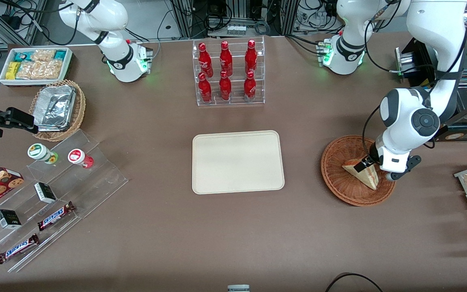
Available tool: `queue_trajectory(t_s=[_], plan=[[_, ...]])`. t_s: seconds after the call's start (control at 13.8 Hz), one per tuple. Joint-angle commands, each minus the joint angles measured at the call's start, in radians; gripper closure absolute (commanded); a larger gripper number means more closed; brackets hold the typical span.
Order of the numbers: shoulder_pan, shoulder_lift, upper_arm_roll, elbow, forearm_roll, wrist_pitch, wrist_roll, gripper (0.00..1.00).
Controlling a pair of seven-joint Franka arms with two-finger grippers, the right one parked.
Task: Place sandwich from basket to tray
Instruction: 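Close the left gripper on the sandwich's wrapped edge and lift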
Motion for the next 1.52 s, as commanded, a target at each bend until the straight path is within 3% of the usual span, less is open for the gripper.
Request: queue_trajectory(t_s=[0.0,0.07,0.14,0.22,0.51,0.8,1.23,1.45], plan=[[0.003,0.022,-0.002,0.0,0.004,0.038,-0.036,0.21],[0.003,0.022,-0.002,0.002,0.005,0.037,-0.049,0.56],[0.003,0.022,-0.002,0.002,0.005,0.037,-0.05,0.82],[0.003,0.022,-0.003,0.003,0.005,0.035,-0.05,0.98],[0.003,0.01,-0.003,0.011,0.009,0.016,-0.041,1.0],[-0.003,-0.054,-0.005,0.106,0.045,-0.202,-0.015,1.0],[-0.01,-0.081,-0.101,0.458,0.058,-0.671,0.02,1.0],[-0.086,-0.079,-0.118,0.581,0.056,-0.794,0.022,1.0]])
